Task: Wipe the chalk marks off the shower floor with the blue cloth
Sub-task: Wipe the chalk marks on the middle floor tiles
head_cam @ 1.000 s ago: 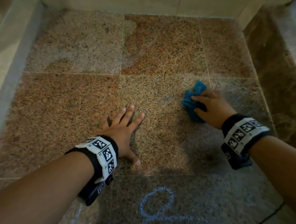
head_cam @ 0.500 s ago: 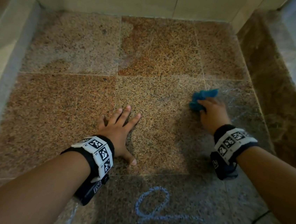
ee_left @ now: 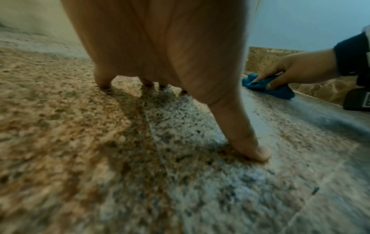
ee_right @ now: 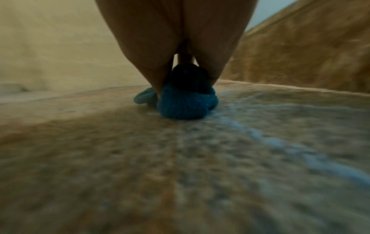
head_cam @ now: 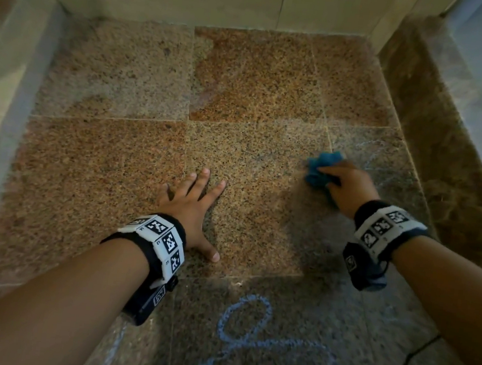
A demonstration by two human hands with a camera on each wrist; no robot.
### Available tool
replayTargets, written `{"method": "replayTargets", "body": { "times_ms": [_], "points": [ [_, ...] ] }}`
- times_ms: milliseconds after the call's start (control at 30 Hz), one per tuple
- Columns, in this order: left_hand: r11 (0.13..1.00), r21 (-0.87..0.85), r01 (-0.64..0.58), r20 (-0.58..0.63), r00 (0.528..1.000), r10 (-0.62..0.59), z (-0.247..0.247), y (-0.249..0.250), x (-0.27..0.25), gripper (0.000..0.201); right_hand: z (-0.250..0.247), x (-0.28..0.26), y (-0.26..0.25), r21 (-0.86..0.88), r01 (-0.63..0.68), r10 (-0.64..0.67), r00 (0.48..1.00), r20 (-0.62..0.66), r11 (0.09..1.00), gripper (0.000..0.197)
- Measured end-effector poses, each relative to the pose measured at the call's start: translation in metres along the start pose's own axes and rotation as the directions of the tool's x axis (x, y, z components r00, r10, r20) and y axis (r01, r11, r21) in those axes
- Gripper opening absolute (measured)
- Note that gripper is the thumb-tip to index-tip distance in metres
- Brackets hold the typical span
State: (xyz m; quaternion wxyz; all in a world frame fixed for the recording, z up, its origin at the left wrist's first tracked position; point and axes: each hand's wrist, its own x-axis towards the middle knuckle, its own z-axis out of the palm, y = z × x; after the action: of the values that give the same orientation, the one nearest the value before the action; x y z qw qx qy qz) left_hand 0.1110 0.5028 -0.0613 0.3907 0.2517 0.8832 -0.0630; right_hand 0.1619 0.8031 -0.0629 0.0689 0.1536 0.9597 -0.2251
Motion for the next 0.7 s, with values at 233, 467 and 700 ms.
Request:
{"method": "replayTargets", "body": {
  "times_ms": [233,467,700],
  "points": [
    [1.000,0.009,-0.004,0.010,1.000,0.004,0.001,-0.002,-0.002,0.141,0.038,-0.051,-0.016,-0.105,0.098,-0.105,0.993,-0.058,0.990,0.037],
    [0.999,0.041,0.009,-0.007,1.000,-0.009,-0.002,0.005,-0.006,0.142,0.061,-0.097,-0.053,-0.063,0.447,-0.429,0.883,0.189,0.892,0.043],
    [0.998,0.040,-0.054,0.025,0.998,0.053,0.010,0.015,-0.009,0.140,0.015,-0.030,0.023,-0.112,-0.091,0.079,0.992,-0.103,0.990,0.038]
  ]
}}
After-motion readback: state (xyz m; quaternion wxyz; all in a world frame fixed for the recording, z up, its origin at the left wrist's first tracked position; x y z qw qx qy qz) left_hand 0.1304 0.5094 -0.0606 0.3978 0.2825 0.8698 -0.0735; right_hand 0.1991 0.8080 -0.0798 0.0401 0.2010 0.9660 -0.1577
